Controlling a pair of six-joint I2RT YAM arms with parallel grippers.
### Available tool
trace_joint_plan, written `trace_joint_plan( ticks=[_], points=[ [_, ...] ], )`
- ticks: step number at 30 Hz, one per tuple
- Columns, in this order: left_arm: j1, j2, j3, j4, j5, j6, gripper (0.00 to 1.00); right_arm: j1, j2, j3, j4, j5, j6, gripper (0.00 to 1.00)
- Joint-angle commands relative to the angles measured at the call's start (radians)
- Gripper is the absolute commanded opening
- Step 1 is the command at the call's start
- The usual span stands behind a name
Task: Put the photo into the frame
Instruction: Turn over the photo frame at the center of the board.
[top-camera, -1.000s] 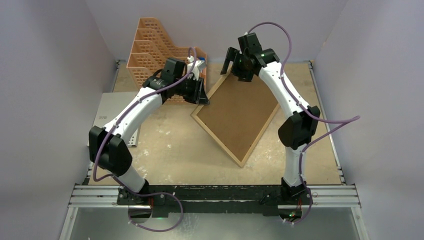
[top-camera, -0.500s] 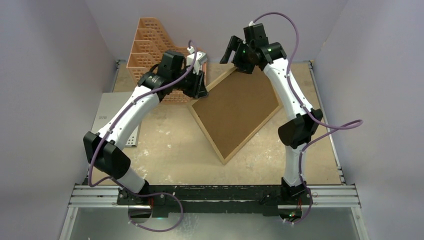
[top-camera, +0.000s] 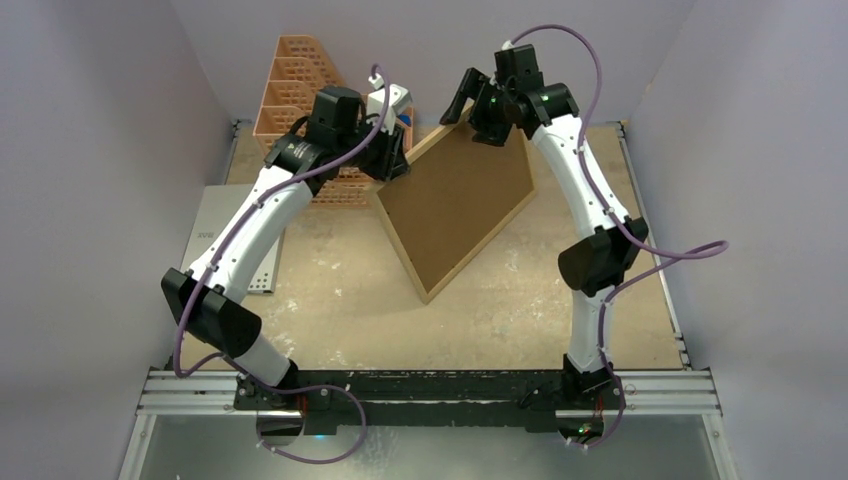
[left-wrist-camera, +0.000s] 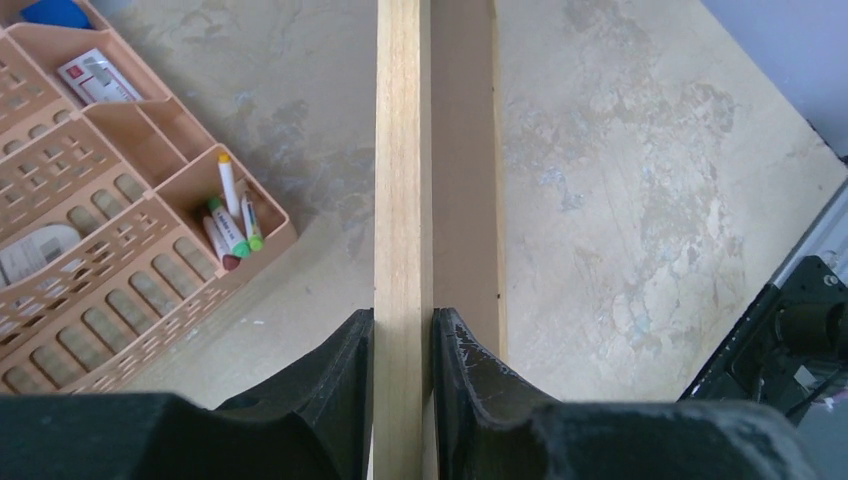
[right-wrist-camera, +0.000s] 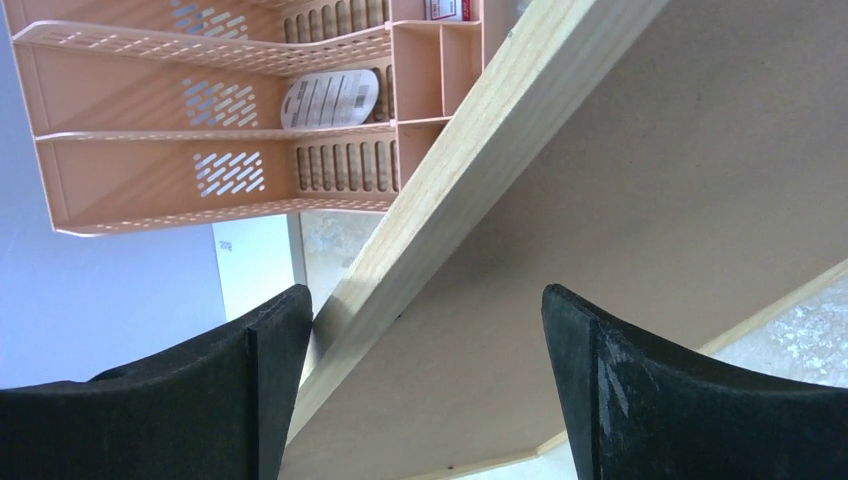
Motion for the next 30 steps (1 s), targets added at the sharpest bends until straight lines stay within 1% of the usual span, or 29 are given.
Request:
trace_joint_plan(
  ticks=[1, 3, 6, 7, 12, 16, 21, 24, 25, 27, 29, 30],
  points=[
    [-0.002, -0.054, 0.037, 0.108, 0.138, 0.046, 0.0, -0.007, -0.048, -0.01, -0.051, -0.015, -0.007, 0.86],
    [-0.013, -0.054, 0.026, 0.102, 0.17, 0.056, 0.0, -0.008, -0.059, -0.029, -0.044, -0.011, -0.009, 0.86],
    [-0.035, -0.044, 0.027, 0.074, 0.176, 0.061, 0.0, -0.008, -0.059, -0.029, -0.044, -0.014, -0.009, 0.86],
    [-0.041, -0.04, 0.03, 0.064, 0.179, 0.061, 0.02, -0.008, -0.057, -0.029, -0.046, -0.015, -0.009, 0.86],
    [-0.068, -0.027, 0.048, 0.013, 0.189, 0.061, 0.25, -0.009, -0.074, -0.064, -0.042, -0.014, -0.008, 0.86],
    [-0.101, -0.004, 0.062, -0.054, 0.168, 0.101, 0.34, -0.01, -0.112, -0.129, -0.016, -0.013, 0.002, 0.83],
    [-0.145, 0.051, 0.071, -0.132, 0.122, 0.107, 0.36, -0.011, -0.159, -0.227, 0.033, -0.026, 0.019, 0.8],
    [-0.146, 0.084, 0.075, -0.145, 0.152, 0.086, 0.36, -0.011, -0.175, -0.264, 0.053, -0.031, 0.023, 0.79],
    [-0.146, 0.097, 0.076, -0.144, 0.183, 0.075, 0.31, -0.011, -0.179, -0.274, 0.06, -0.032, 0.024, 0.78],
    [-0.146, 0.113, 0.062, -0.114, 0.239, 0.02, 0.18, -0.01, -0.185, -0.293, 0.069, -0.031, 0.027, 0.77],
    [-0.145, 0.123, 0.048, -0.087, 0.254, -0.013, 0.07, -0.011, -0.191, -0.309, 0.076, -0.034, 0.029, 0.76],
    [-0.146, 0.124, 0.045, -0.076, 0.25, -0.027, 0.0, -0.011, -0.195, -0.315, 0.079, -0.034, 0.029, 0.76]
  ],
)
